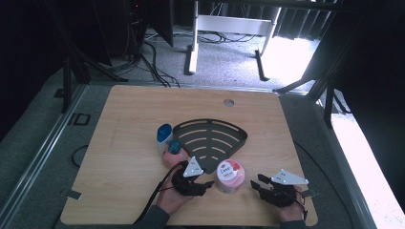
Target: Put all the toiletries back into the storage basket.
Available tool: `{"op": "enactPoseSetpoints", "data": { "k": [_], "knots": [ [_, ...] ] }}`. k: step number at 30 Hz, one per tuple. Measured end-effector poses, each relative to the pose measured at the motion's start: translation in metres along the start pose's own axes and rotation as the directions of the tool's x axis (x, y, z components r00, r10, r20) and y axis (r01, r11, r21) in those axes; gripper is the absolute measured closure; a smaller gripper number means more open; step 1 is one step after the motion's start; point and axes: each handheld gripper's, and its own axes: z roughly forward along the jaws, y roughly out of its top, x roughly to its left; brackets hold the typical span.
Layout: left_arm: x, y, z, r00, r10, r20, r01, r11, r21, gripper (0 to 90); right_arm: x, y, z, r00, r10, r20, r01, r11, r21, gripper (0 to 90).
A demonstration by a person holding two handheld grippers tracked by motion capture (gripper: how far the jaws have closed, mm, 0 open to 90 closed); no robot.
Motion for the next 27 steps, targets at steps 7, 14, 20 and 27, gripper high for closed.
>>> {"op": "enactPoseSetpoints", "data": {
  "k": [7, 14, 20, 27],
  "knots": [
    [0.001, -0.002, 0.003, 0.9999, -0.009, 0.004, 0.009, 0.9999, 0.004, 40.8, 0.003, 0.001, 0.004, 0.9985, -0.030, -0.045, 0.030, 1.000, 0.004, 52.0],
    [-0.001, -0.003, 0.006, 0.9999, 0.009, 0.011, -0.009, 0.9998, 0.018, 39.8, 0.006, 0.002, 0.005, 0.9918, -0.065, -0.110, 0.066, 0.998, 0.003, 49.0],
    [-0.001, -0.001, 0.008, 0.9997, 0.010, 0.020, -0.010, 0.9999, 0.014, 39.8, 0.008, 0.002, 0.008, 0.9900, -0.077, -0.118, 0.078, 0.997, 0.010, 47.6],
    [-0.005, 0.001, 0.010, 0.9988, 0.030, 0.038, -0.030, 0.9995, 0.011, 39.4, 0.011, 0.003, 0.010, 0.9840, -0.102, -0.146, 0.105, 0.994, 0.008, 46.6]
  ]
}}
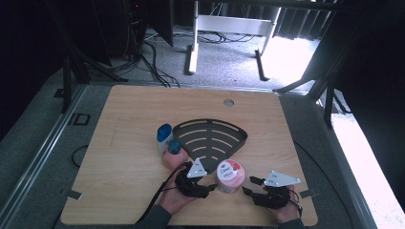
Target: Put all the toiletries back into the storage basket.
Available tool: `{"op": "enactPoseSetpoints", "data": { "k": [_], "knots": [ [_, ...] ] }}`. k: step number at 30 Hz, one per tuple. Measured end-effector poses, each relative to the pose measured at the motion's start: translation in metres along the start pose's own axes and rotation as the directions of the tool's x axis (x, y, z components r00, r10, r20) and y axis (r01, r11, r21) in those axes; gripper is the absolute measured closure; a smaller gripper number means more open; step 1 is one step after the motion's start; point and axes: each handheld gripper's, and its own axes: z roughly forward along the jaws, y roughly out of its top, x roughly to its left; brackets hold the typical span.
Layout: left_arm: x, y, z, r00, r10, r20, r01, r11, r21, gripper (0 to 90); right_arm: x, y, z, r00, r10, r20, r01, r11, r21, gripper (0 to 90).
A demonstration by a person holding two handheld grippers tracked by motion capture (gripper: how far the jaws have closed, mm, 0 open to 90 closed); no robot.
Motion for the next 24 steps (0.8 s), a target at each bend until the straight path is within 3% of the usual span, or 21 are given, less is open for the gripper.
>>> {"op": "enactPoseSetpoints", "data": {
  "k": [20, 24],
  "knots": [
    [-0.005, 0.003, 0.010, 0.9983, 0.040, 0.042, -0.040, 0.9992, 0.008, 38.1, 0.004, 0.004, 0.008, 0.9972, -0.053, -0.052, 0.053, 0.999, 0.002, 42.6],
    [-0.006, 0.003, 0.012, 0.9968, 0.064, 0.047, -0.065, 0.9979, 0.007, 37.1, 0.005, 0.004, 0.011, 0.9962, -0.064, -0.059, 0.065, 0.998, 0.007, 41.2]
  ]
}}
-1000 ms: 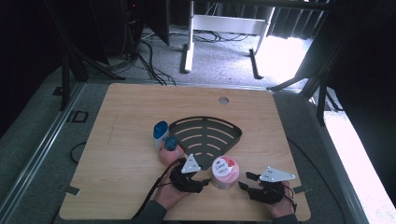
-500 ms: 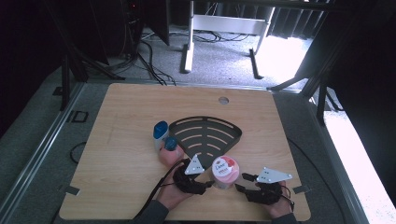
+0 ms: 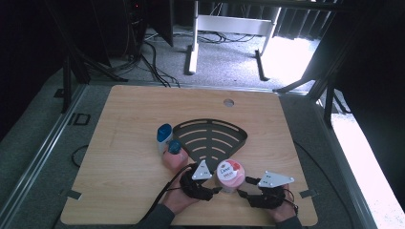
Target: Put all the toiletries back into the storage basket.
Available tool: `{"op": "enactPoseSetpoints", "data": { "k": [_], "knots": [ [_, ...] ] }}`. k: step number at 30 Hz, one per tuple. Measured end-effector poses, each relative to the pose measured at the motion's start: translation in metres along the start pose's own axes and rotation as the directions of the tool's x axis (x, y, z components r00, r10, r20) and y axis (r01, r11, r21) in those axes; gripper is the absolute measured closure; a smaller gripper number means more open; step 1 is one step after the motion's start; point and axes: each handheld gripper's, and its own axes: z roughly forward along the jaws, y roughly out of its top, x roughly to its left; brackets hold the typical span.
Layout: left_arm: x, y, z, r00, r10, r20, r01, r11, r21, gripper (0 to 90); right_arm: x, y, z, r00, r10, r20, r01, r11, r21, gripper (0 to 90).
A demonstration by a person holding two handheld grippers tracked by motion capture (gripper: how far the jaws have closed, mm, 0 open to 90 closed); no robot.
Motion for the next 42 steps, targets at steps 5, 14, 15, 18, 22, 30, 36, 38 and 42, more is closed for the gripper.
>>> {"op": "enactPoseSetpoints", "data": {
  "k": [5, 14, 15, 18, 22, 30, 36, 38, 42],
  "knots": [
    [-0.0005, 0.0000, 0.0042, 0.9998, 0.020, -0.007, -0.020, 0.9998, 0.010, 37.0, 0.0003, 0.0007, 0.0010, 1.0000, -0.003, 0.002, 0.003, 1.000, -0.002, 39.6],
    [0.0009, 0.0010, 0.0075, 0.9993, 0.038, -0.004, -0.038, 0.9992, 0.006, 34.9, -0.0005, 0.0017, 0.0019, 0.9999, -0.011, 0.005, 0.011, 1.000, -0.008, 37.5],
    [0.0008, 0.0012, 0.0073, 0.9991, 0.042, -0.006, -0.042, 0.9991, 0.006, 34.6, -0.0004, 0.0018, 0.0021, 0.9999, -0.009, 0.007, 0.009, 1.000, -0.007, 37.2],
    [0.0015, 0.0016, 0.0064, 0.9990, 0.045, -0.003, -0.045, 0.9990, -0.007, 33.7, -0.0003, 0.0021, 0.0027, 0.9999, -0.010, 0.009, 0.010, 1.000, -0.005, 36.7],
    [0.0003, 0.0023, 0.0069, 0.9990, 0.042, -0.011, -0.043, 0.9988, -0.022, 31.6, -0.0004, 0.0027, 0.0032, 0.9999, -0.009, 0.012, 0.009, 1.000, 0.000, 36.1],
    [0.0004, 0.0017, 0.0078, 0.9979, 0.062, -0.017, -0.062, 0.9975, -0.034, 30.3, 0.0004, 0.0035, 0.0034, 0.9997, -0.017, 0.017, 0.017, 1.000, -0.001, 34.8],
    [0.0008, 0.0011, 0.0086, 0.9970, 0.074, -0.020, -0.075, 0.9964, -0.039, 29.5, 0.0014, 0.0046, 0.0045, 0.9991, -0.026, 0.033, 0.026, 1.000, 0.007, 34.5],
    [0.0009, 0.0011, 0.0089, 0.9973, 0.071, -0.020, -0.071, 0.9966, -0.040, 29.5, 0.0012, 0.0049, 0.0050, 0.9992, -0.022, 0.035, 0.022, 1.000, 0.006, 33.9],
    [0.0018, 0.0010, 0.0096, 0.9980, 0.061, -0.017, -0.062, 0.9970, -0.048, 29.5, 0.0008, 0.0050, 0.0066, 0.9993, -0.011, 0.035, 0.011, 1.000, 0.002, 31.2]
  ]
}}
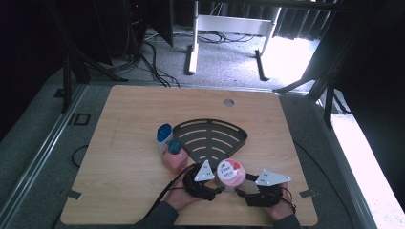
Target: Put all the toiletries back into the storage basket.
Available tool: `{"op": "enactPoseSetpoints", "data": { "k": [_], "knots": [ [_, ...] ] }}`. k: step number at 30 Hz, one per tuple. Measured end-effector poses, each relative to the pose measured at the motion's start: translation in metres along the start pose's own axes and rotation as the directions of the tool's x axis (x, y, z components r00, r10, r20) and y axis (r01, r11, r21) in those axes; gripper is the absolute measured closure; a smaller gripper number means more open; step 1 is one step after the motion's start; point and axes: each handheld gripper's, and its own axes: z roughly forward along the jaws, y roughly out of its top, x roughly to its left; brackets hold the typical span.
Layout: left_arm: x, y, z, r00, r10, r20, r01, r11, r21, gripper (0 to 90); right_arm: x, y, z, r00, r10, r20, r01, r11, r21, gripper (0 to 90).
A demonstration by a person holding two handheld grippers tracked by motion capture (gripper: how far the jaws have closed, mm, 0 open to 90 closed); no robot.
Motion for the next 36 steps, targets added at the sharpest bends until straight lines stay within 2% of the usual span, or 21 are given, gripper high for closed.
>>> {"op": "enactPoseSetpoints", "data": {
  "k": [5, 11, 30, 36],
  "knots": [
    [0.0022, -0.0008, 0.0021, 0.9998, -0.016, 0.008, 0.016, 0.9998, -0.010, 28.2, -0.0028, -0.0006, 0.0018, 1.0000, 0.006, -0.006, -0.006, 1.000, -0.009, 29.3],
    [0.0006, 0.0004, 0.0022, 1.0000, -0.005, -0.005, 0.004, 1.0000, -0.006, 27.6, -0.0019, -0.0002, 0.0013, 1.0000, -0.004, 0.000, 0.004, 1.000, -0.009, 30.0],
    [-0.0008, 0.0004, 0.0021, 0.9997, -0.023, -0.012, 0.023, 0.9996, -0.013, 29.0, 0.0007, 0.0017, 0.0006, 0.9997, 0.001, 0.026, -0.001, 1.000, -0.006, 30.1],
    [-0.0036, 0.0023, -0.0002, 0.9995, -0.003, -0.031, 0.002, 0.9997, -0.026, 29.8, 0.0007, 0.0022, -0.0018, 0.9996, -0.005, 0.027, 0.005, 1.000, -0.018, 30.1]
  ]
}}
